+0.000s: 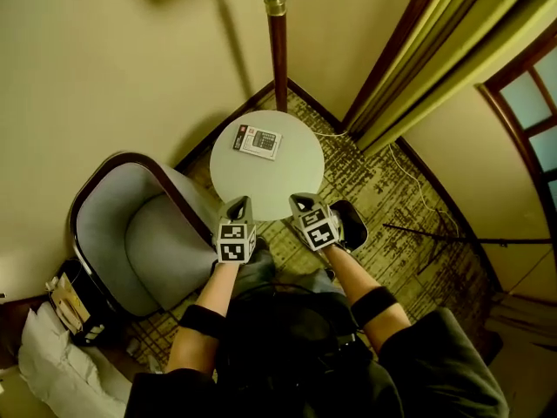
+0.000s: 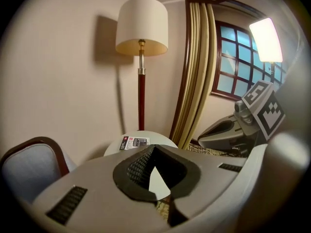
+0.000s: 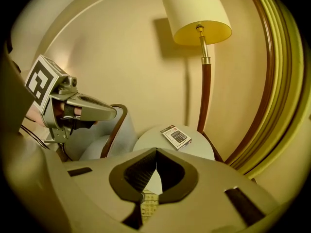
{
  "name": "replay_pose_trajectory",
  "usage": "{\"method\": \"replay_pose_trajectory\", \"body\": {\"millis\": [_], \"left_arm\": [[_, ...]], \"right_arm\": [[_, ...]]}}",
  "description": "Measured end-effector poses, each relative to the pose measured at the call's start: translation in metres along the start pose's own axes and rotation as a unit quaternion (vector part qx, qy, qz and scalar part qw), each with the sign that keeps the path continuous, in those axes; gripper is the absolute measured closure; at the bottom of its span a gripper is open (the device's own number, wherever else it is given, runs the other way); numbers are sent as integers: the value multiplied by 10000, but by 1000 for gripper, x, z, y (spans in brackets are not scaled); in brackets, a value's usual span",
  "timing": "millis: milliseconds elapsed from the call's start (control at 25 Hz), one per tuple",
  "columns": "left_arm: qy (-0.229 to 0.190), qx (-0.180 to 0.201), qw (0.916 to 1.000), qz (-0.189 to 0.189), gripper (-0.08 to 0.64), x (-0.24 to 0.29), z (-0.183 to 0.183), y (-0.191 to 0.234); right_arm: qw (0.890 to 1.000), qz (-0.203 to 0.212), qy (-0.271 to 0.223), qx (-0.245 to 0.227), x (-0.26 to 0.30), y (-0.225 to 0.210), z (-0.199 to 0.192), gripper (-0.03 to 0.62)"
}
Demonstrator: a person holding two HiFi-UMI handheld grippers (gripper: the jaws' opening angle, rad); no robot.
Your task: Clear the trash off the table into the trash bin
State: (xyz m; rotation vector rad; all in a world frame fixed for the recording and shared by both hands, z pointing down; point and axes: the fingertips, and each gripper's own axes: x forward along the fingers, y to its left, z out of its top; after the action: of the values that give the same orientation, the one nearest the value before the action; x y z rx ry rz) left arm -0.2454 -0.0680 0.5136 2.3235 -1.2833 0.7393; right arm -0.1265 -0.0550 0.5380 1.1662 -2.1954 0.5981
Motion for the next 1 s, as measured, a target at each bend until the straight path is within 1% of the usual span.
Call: {"method": "replay_pose_trajectory", "body": {"millis": [240,360,520,640,800,880,1000], "left_arm": [[66,-252,9996,-61,560,-5,-7,9],[61,-291,9995,-85,560,-2,-8,10],[94,-141,9998,-71,560,4,-13,13],[130,-107,9998,-73,560,10,-16,16],[173,-126,9996,-165,560,17,-12,18],[225,-40,9995,-203,560,20,-10,20],[305,135,9988,-363,560,24,-2,18]], "right_arm": [[9999,63,88,-41,9,9,-2,591],[9999,55,143,-5,13,8,-4,591],[9998,35,204,56,16,6,-8,591],[9997,20,240,91,19,5,-9,591],[9994,-2,293,157,26,3,-10,591],[9993,-17,321,193,30,3,-9,591],[9991,-58,342,259,35,1,-7,591]]}}
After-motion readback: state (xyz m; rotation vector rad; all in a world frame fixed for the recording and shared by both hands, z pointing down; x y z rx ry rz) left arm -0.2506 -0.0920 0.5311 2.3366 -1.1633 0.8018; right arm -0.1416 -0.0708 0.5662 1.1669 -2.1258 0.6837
